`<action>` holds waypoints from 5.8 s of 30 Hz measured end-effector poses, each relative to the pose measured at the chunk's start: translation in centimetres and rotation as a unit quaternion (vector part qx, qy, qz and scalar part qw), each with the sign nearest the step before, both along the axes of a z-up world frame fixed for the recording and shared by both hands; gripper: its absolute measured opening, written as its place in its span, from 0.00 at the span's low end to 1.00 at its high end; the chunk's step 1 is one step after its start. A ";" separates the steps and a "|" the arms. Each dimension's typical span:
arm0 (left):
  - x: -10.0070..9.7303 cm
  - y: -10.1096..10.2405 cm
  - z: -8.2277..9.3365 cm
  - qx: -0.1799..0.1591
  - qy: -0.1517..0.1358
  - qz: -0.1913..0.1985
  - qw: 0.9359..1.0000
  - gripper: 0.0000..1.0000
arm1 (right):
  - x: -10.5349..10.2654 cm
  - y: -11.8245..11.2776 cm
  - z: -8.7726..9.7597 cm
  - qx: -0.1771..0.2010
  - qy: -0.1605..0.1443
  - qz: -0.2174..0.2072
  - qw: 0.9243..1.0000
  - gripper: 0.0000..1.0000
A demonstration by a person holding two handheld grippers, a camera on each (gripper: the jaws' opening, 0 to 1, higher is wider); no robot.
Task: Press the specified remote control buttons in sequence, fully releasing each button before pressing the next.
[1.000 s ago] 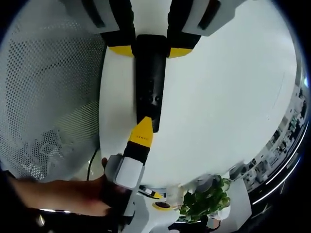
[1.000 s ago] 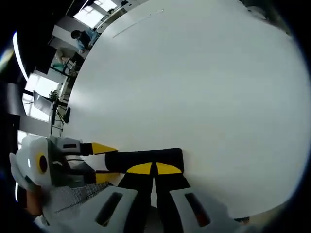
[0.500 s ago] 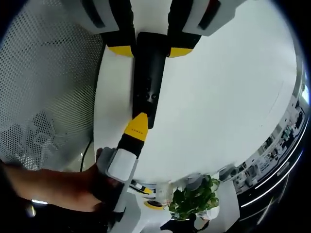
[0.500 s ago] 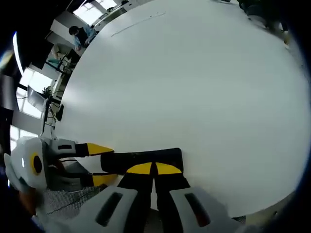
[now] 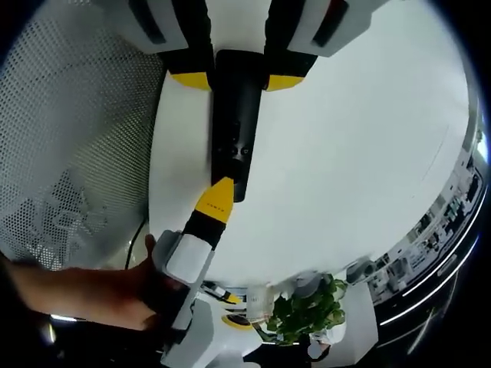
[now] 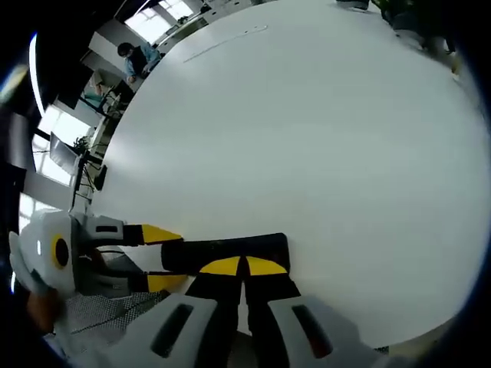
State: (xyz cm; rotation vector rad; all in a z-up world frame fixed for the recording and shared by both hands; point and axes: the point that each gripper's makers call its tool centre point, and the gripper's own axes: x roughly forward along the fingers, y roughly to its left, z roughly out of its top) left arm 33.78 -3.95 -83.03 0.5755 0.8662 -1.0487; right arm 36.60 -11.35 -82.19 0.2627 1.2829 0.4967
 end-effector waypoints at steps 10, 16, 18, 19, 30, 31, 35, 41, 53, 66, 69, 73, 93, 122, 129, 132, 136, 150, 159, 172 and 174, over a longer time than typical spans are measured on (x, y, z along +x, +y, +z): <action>-0.8 -0.7 0.1 -0.021 -0.012 -0.025 0.999 0.24 | 0.1 0.2 0.8 0.016 0.017 -0.021 0.999 0.00; -0.8 -1.0 0.1 -0.021 -0.012 -0.022 0.999 0.24 | -0.5 0.4 1.1 0.026 0.032 0.011 0.999 0.00; -0.8 -1.0 0.1 -0.024 -0.011 -0.014 1.000 0.24 | -0.6 0.4 1.0 0.030 0.035 0.013 0.999 0.00; -0.8 -1.0 0.1 -0.025 -0.011 -0.013 1.000 0.24 | -0.6 0.5 1.2 0.034 0.035 0.015 0.999 0.00; -0.7 -1.1 0.1 -0.025 -0.004 -0.011 1.000 0.24 | 0.6 1.4 0.7 0.026 0.041 0.084 0.995 0.00; -0.7 -1.1 0.1 -0.025 -0.004 -0.011 1.000 0.24 | 0.6 1.6 0.6 0.027 0.039 0.087 0.995 0.00; -0.7 -1.1 0.1 -0.025 -0.003 -0.012 1.000 0.24 | -0.2 1.3 -0.1 0.014 0.060 0.101 0.993 0.00; -0.7 -1.1 0.1 -0.025 -0.003 -0.013 1.000 0.24 | 0.1 0.6 0.0 0.012 0.060 0.090 0.994 0.00; -0.7 -1.1 0.1 -0.029 -0.003 -0.011 1.000 0.24 | -0.1 0.5 0.0 0.006 0.062 0.093 0.994 0.00; -0.7 -1.1 0.1 -0.031 -0.004 -0.010 0.999 0.24 | -0.2 0.1 -0.3 0.003 0.074 0.093 0.993 0.00; -0.7 -1.1 0.1 -0.030 -0.004 -0.011 0.999 0.24 | -0.1 0.1 -0.1 0.007 0.069 0.088 0.994 0.00; -0.7 -1.1 0.1 -0.030 -0.004 -0.010 0.999 0.24 | -0.1 0.3 -0.1 0.001 0.066 0.090 0.994 0.00; -0.7 -1.3 0.0 -0.031 -0.004 -0.007 1.000 0.25 | 0.1 0.2 -0.1 -0.009 0.043 0.126 0.991 0.00; -0.7 -1.3 0.1 -0.031 -0.003 -0.011 0.999 0.25 | -1.7 0.9 -0.3 -0.028 0.063 0.178 0.982 0.00; -0.7 -1.3 0.1 -0.031 -0.003 -0.012 0.999 0.25 | -1.6 0.7 -0.3 -0.025 0.061 0.179 0.982 0.00; -0.7 -1.3 0.1 -0.032 -0.004 -0.012 0.999 0.25 | -1.6 0.7 -0.2 -0.009 0.064 0.173 0.983 0.00; -0.6 -1.3 0.1 -0.032 -0.005 -0.010 0.999 0.25 | -1.6 0.7 -0.1 -0.005 0.076 0.158 0.985 0.00; -0.7 -1.3 0.1 -0.032 -0.006 -0.014 0.999 0.25 | -2.5 -0.1 -0.1 -0.013 0.108 0.153 0.982 0.00; -0.7 -1.3 0.1 -0.032 -0.005 -0.014 0.999 0.25 | -2.6 -0.3 -0.1 -0.017 0.114 0.152 0.982 0.00; -0.7 -1.3 0.1 -0.033 -0.004 -0.013 0.999 0.25 | -2.5 -0.4 -0.3 -0.030 0.115 0.153 0.981 0.00; -0.7 -1.3 0.1 -0.033 -0.004 -0.013 0.999 0.25 | -2.5 -0.4 -0.3 -0.035 0.113 0.158 0.980 0.00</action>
